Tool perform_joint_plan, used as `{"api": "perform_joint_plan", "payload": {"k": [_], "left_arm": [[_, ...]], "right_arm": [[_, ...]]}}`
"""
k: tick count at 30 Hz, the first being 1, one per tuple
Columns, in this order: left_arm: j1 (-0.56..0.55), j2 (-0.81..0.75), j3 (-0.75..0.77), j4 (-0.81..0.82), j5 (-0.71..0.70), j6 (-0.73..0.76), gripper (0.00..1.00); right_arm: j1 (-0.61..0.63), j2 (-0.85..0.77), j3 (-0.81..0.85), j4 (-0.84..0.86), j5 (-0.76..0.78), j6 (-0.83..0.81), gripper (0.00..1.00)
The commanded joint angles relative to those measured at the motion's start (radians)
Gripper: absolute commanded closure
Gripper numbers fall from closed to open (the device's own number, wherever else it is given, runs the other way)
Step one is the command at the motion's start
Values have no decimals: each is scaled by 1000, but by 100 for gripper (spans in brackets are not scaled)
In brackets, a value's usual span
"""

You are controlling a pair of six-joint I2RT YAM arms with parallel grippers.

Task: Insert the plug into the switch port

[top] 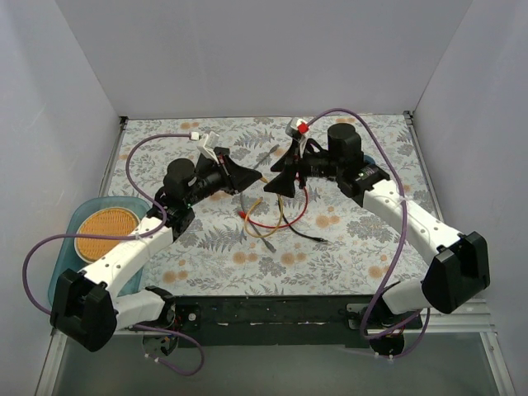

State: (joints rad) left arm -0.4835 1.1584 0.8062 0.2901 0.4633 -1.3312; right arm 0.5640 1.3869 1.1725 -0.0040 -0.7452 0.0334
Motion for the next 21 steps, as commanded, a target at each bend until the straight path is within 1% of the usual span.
{"api": "perform_joint_plan", "payload": {"k": [1, 3, 6, 7, 8, 9, 15, 21], "left_arm": [[-1, -84, -42, 116, 72, 15, 100], [-3, -124, -61, 126, 58, 18, 100], [-4, -160, -70, 133, 44, 24, 100], [-6, -164, -70, 132, 43, 29, 100], [-6, -169, -68, 127, 41, 30, 100], [-6, -172, -67, 124, 43, 35, 100], [-7, -161, -55, 115, 69, 40, 100], [-7, -160, -53, 104, 60, 49, 100]], "right_arm": [[0, 37, 84, 59, -236, 103, 20], [0, 43, 92, 68, -263, 123, 20], [0, 63, 114, 62, -278, 160, 27], [0, 76, 124, 52, -275, 161, 38], [0, 83, 134, 45, -276, 164, 44], [0, 89, 138, 41, -273, 169, 47], [0, 107, 144, 61, -278, 212, 52], [0, 92, 139, 121, -302, 255, 53]]}}
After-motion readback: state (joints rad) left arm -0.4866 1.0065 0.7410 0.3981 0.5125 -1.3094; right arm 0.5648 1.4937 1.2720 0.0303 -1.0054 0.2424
